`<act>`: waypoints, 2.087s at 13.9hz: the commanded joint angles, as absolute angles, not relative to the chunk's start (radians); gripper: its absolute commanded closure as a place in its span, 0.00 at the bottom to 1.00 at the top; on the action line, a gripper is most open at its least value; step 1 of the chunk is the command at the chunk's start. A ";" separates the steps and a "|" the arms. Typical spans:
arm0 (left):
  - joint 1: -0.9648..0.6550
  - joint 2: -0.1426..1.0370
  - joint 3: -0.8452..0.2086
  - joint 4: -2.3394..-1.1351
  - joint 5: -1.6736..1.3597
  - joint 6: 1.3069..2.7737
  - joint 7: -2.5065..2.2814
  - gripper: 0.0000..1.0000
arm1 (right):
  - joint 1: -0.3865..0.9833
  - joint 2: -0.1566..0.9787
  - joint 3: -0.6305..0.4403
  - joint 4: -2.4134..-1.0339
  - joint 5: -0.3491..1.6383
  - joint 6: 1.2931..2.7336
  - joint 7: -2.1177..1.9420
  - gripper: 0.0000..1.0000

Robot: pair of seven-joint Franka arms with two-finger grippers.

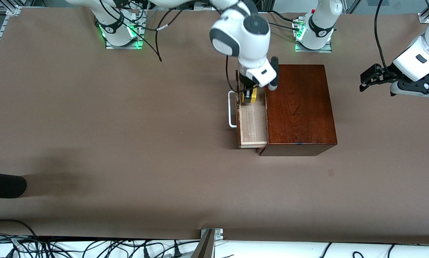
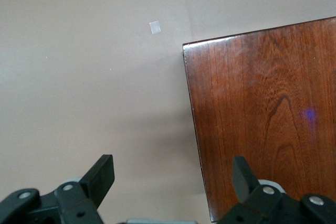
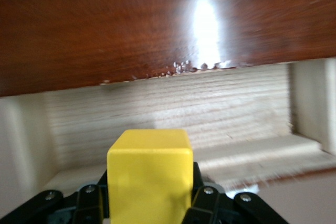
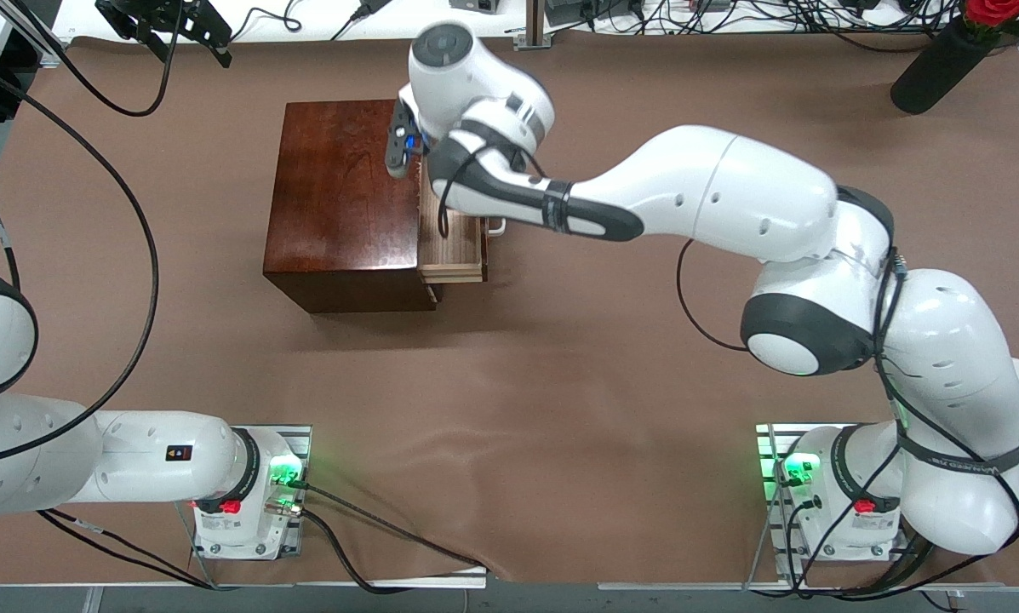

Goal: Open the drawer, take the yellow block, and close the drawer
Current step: 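Lift the cube out with the right gripper while the left gripper reaches the drawer, then push the drawer shut with the left gripper while the right gripper lowers the cube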

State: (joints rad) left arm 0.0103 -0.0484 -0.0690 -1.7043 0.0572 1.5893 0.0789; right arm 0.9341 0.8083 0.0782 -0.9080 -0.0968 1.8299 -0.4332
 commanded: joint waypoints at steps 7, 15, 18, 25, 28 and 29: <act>0.005 -0.049 -0.144 -1.687 -0.038 1.514 0.077 0.00 | 0.682 0.543 0.083 -0.914 -0.052 1.600 -0.439 1.00; 0.000 0.199 -0.466 -1.554 -0.267 1.445 0.060 0.00 | 0.345 0.488 -0.006 -0.928 0.075 1.506 -0.460 1.00; -0.050 0.329 -0.537 -1.494 -0.255 1.475 0.214 0.00 | 0.252 0.369 -0.018 -1.195 0.109 1.569 -0.419 1.00; -0.300 0.517 -0.540 -1.503 -0.006 1.966 0.678 0.00 | 0.173 0.218 -0.037 -1.805 0.038 1.998 -0.324 1.00; -0.370 0.612 -0.537 -1.505 0.208 2.089 0.687 0.00 | 0.143 0.222 -0.037 -2.020 0.040 2.277 -0.308 1.00; -0.382 0.636 -0.537 -1.506 0.254 2.089 0.681 0.00 | 0.137 0.233 -0.037 -2.073 0.043 2.358 -0.308 1.00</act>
State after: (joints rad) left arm -0.3622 0.5668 -0.5384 -1.5447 0.1634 2.0781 0.6449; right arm 0.1629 0.2810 -0.0488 -1.9215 0.0556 2.2188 -0.3311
